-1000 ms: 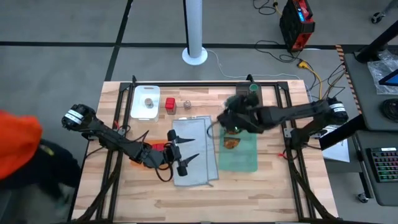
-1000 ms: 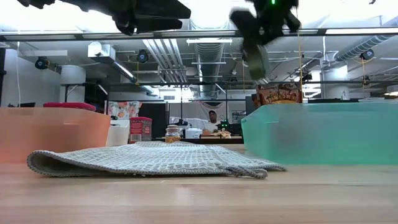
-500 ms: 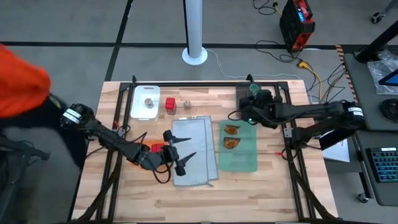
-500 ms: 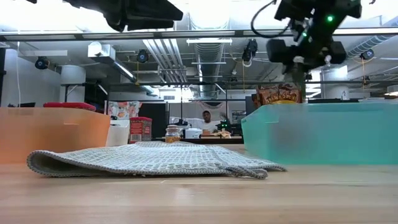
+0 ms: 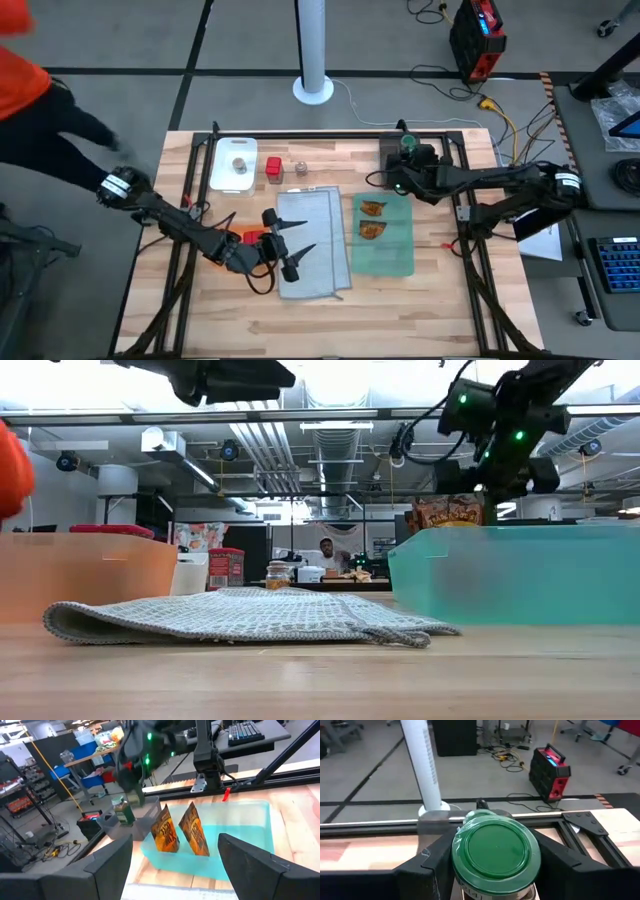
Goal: Sort spices by type
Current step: Put the green seasoning bottle into the black bin
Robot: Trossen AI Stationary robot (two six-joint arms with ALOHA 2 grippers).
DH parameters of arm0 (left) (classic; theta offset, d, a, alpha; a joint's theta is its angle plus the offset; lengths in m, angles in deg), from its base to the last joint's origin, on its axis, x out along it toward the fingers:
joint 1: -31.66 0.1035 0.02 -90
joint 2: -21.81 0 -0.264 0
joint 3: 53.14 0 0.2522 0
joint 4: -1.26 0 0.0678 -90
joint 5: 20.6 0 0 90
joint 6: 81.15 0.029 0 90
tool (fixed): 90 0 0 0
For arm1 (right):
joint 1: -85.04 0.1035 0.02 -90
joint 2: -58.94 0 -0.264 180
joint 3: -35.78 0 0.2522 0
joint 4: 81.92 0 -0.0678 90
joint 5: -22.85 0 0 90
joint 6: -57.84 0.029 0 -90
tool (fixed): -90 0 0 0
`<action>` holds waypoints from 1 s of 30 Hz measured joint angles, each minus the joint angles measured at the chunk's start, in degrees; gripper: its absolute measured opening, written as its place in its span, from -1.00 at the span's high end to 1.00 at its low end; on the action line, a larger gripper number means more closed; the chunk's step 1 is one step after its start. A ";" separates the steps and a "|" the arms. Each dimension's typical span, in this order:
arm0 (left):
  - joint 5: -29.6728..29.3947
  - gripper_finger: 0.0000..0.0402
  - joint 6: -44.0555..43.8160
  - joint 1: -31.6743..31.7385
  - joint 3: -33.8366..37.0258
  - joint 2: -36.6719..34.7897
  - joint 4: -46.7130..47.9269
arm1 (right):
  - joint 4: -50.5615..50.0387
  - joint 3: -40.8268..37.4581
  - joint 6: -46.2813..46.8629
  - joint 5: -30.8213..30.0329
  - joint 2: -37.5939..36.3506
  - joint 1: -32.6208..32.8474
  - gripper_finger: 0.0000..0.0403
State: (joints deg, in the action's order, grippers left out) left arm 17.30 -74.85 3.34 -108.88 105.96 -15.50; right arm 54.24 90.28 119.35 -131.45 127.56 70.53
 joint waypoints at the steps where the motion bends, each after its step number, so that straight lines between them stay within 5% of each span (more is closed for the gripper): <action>1: 0.01 -0.38 0.42 -0.02 -0.29 -0.06 0.02 | 0.77 -0.26 0.01 0.35 0.84 -0.27 0.03; 16: -0.03 -0.38 2.52 -1.38 -1.27 -7.90 5.40 | 3.84 -0.60 6.04 2.66 14.01 -2.53 0.03; 27: 0.01 -0.38 2.20 -1.60 -1.27 -10.76 8.00 | 3.88 -0.65 6.64 2.97 14.75 -3.40 0.03; 30: 0.01 -0.38 2.20 -1.60 -1.27 -10.76 7.95 | 3.88 -0.67 6.64 2.97 14.77 -3.55 -0.11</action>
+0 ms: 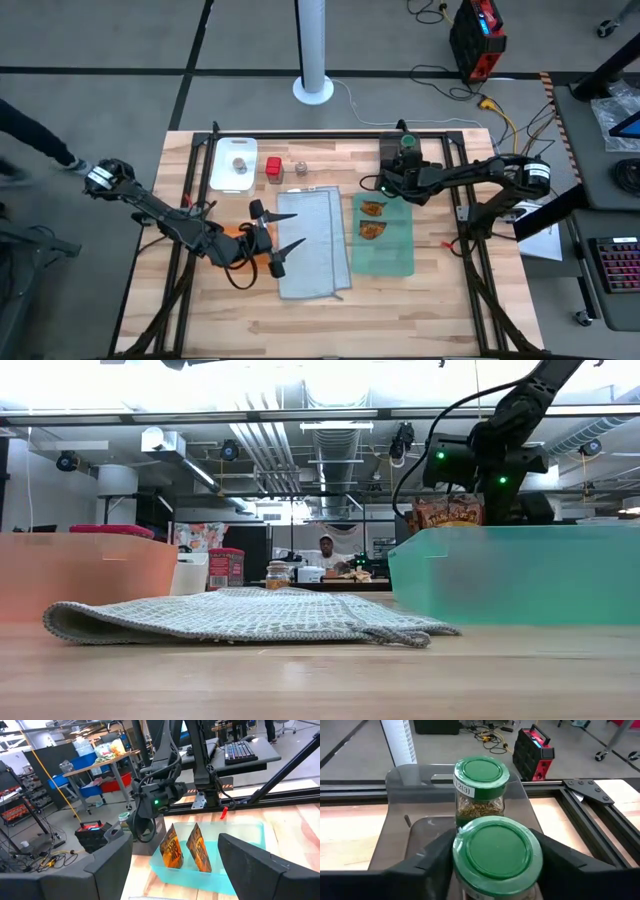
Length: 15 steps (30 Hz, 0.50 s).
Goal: Sort spices by type
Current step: Put the green seasoning bottle into the black bin
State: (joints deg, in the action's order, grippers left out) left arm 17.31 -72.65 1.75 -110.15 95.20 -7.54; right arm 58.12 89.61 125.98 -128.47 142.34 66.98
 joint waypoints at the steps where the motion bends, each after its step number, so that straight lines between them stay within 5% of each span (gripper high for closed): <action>1: 0.00 -0.38 0.00 0.00 0.00 0.00 0.00 | 0.02 0.00 -0.02 -0.02 0.00 0.02 -0.19; 7: 0.02 -0.38 0.00 -0.01 0.00 0.07 -0.01 | -0.07 0.00 -1.87 -0.34 -0.75 0.01 -0.52; 15: 0.02 -0.38 -0.59 -0.25 0.00 -0.10 0.62 | -0.10 0.00 -6.57 0.03 -6.93 0.02 -0.62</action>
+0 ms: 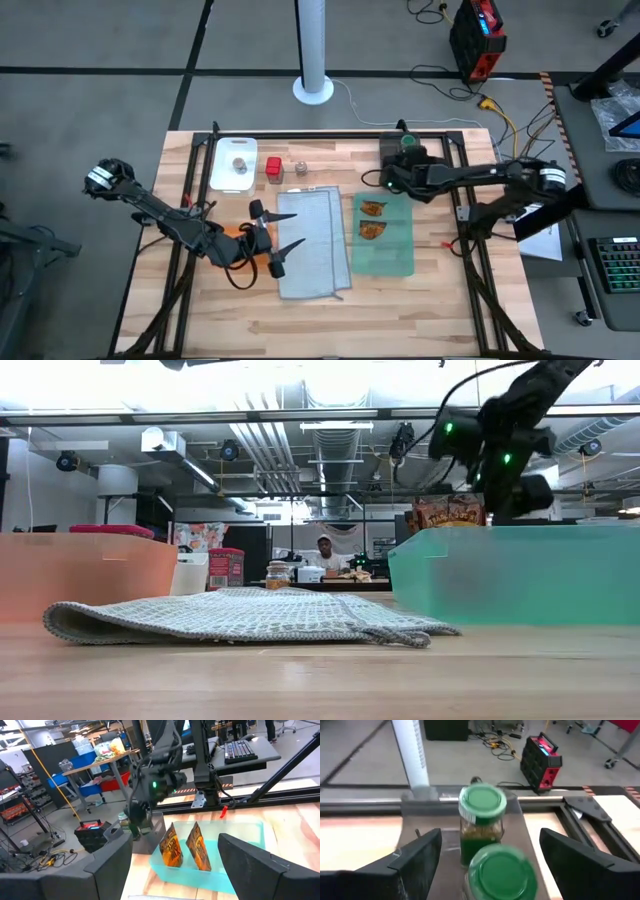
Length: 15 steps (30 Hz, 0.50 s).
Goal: Sort spices by type
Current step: Put the green seasoning bottle into the black bin
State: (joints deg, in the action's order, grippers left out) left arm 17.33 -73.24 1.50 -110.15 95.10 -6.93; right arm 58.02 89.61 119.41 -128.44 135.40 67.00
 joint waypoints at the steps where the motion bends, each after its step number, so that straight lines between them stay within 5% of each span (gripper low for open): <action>1: 0.00 -0.38 -0.35 -0.18 0.00 -0.06 0.25 | -0.08 0.07 -1.23 0.13 -1.44 0.01 -0.62; 7: 0.07 -0.38 -5.54 -1.68 0.00 -0.08 4.63 | 0.08 3.24 -13.09 5.67 -10.54 0.92 -0.56; 11: 0.09 -0.38 -8.46 -2.17 0.00 -0.10 7.18 | -0.01 7.43 -22.75 21.99 -13.64 -0.32 -0.33; 15: 0.11 -0.38 -8.10 -2.15 0.00 -0.10 7.16 | -8.13 14.26 -25.49 38.40 -11.28 -4.94 0.20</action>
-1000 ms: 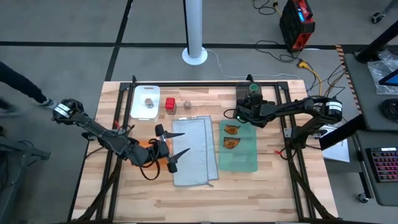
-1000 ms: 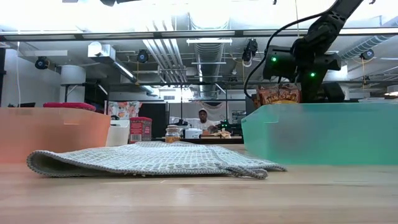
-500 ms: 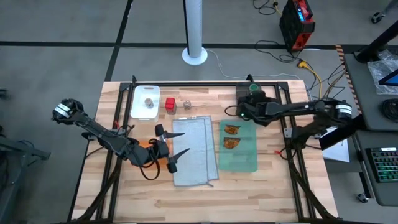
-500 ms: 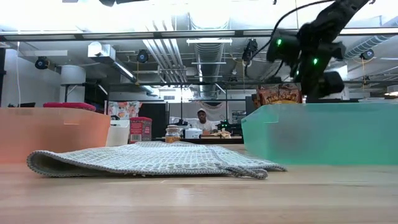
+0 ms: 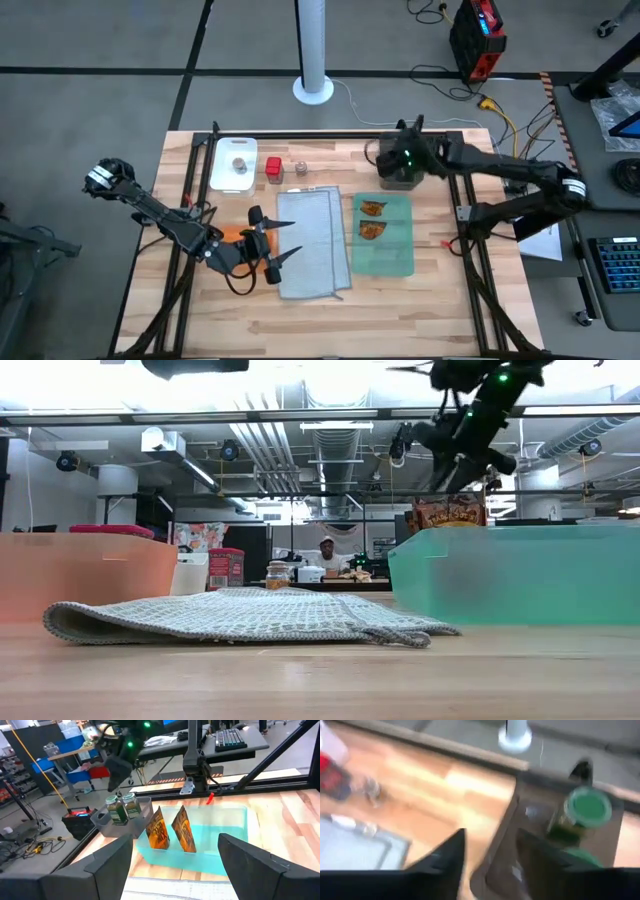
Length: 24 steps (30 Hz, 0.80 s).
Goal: Sort spices by type
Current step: Put the green seasoning bottle into the black bin
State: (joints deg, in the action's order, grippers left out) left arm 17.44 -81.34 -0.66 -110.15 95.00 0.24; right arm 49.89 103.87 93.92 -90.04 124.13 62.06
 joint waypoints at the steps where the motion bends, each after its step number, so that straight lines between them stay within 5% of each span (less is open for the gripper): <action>1: -0.02 -0.38 0.18 0.02 0.00 0.00 0.00 | -3.64 2.09 -0.10 2.12 1.51 -1.22 0.37; 5: -0.06 -0.38 0.99 0.09 0.00 -0.04 -0.11 | -17.78 10.31 -2.60 3.91 9.31 -3.23 0.88; 13: -0.09 -0.38 1.08 0.07 0.00 -0.04 -0.11 | -35.44 22.66 -3.22 5.03 24.49 -3.56 0.95; 24: -0.11 -0.38 1.11 0.07 0.00 -0.04 0.39 | -39.33 24.76 -3.67 1.00 31.47 -4.98 0.96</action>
State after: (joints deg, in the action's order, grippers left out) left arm 17.33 -80.23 -0.59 -110.15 94.96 0.63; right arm 10.56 128.63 90.26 -89.04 155.60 57.08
